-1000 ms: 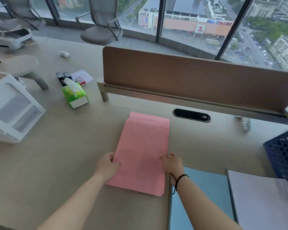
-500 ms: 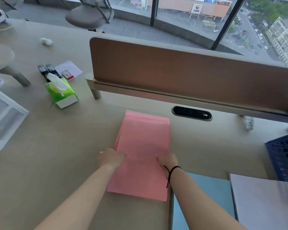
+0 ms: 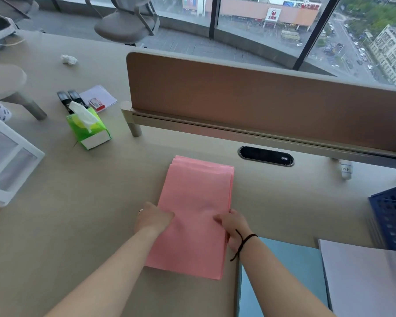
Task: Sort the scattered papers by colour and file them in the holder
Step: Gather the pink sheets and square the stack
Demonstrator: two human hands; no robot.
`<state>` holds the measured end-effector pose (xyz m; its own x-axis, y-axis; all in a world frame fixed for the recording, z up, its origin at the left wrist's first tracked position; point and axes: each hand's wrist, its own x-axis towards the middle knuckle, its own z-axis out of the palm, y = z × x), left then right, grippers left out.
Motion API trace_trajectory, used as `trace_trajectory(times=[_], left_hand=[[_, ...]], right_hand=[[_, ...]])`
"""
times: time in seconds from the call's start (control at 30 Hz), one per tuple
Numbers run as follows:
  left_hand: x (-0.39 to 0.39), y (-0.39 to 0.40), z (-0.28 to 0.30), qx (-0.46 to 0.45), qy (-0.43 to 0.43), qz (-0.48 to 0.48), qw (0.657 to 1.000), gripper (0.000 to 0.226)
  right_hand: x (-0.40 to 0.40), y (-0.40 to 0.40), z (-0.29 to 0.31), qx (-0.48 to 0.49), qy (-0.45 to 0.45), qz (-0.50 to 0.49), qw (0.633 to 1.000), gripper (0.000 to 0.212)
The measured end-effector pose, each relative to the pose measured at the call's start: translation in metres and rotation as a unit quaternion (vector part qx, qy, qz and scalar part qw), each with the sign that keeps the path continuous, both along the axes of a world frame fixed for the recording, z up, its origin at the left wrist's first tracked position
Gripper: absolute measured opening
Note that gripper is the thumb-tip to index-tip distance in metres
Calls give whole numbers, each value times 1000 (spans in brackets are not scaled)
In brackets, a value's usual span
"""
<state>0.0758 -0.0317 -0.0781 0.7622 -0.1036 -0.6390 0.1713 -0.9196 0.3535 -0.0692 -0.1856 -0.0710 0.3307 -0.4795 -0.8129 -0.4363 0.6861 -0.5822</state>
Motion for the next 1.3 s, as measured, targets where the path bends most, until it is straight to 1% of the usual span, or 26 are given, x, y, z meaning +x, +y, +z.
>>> trace_trajectory(times=[0.1,0.13,0.17,0.2,0.23,0.27,0.3,0.33,0.4,0.43,0.47,0.5,0.53,0.57,0.63,0.67,0.73,0.8,0.87,0.93,1.03,1.07,1.13,1.2,1.27,1.3], left_hand=[[-3,4,1,-24,-18,-16,999,87],[-5,4,3,-60,-22,-12,998,88],[-7,3,4,-120,-11,7,993,89],[-10,2,7,-198,31,45,979,89],[-14,1,13,-279,103,94,950,87],[-19,2,19,-340,184,143,911,84],[-25,4,24,-370,261,173,875,78],[-33,8,30,-379,324,183,847,69],[-50,15,37,-396,413,165,803,58],[-60,19,38,-412,434,158,786,62],[-72,21,38,-422,436,152,780,69],[-82,23,42,-424,428,148,784,74],[-93,24,50,-429,416,150,788,75],[-100,25,57,-441,406,159,785,75],[-104,32,71,-476,386,162,773,84],[-102,36,79,-493,363,155,776,89],[-97,43,92,-522,285,116,796,94],[-96,48,108,-549,202,67,808,86],[-96,54,122,-577,131,40,805,78],[-94,65,135,-594,95,9,798,70],[-90,77,150,-583,50,-39,810,36],[-90,78,154,-581,30,-37,812,31],[-91,79,159,-577,-15,-26,816,24],[-93,79,164,-580,-45,-12,813,19],[-92,83,167,-588,-65,-7,806,26],[-91,85,168,-590,-73,-12,804,25]], right_hand=[[-14,-3,20,46,-87,55,994,35],[-20,-3,28,52,-128,59,989,34],[-26,-3,38,53,-160,65,984,34],[-32,-2,49,54,-186,73,978,33],[-39,-2,60,52,-201,84,975,32],[-45,0,70,51,-212,92,972,31],[-52,2,79,49,-221,99,969,30],[-58,4,89,49,-232,104,966,30],[-70,7,105,51,-253,111,960,31],[-76,8,113,56,-266,116,955,32],[-81,10,120,65,-279,123,950,34],[-87,11,125,72,-289,131,946,38],[-93,12,129,75,-294,138,943,42],[-100,12,132,73,-295,139,943,43],[-113,11,134,50,-285,121,950,39],[-119,11,134,28,-277,109,954,37],[-127,13,133,-34,-259,106,959,37],[-131,21,133,-99,-237,105,961,38],[-133,30,134,-132,-234,96,959,38],[-137,38,137,-136,-262,101,950,37],[-139,46,143,-145,-299,98,938,33],[-138,50,145,-156,-305,88,935,30],[-132,59,148,-184,-313,65,929,28],[-126,68,151,-207,-315,48,925,32],[-122,76,153,-223,-316,34,922,30],[-120,80,153,-228,-316,29,920,27]])
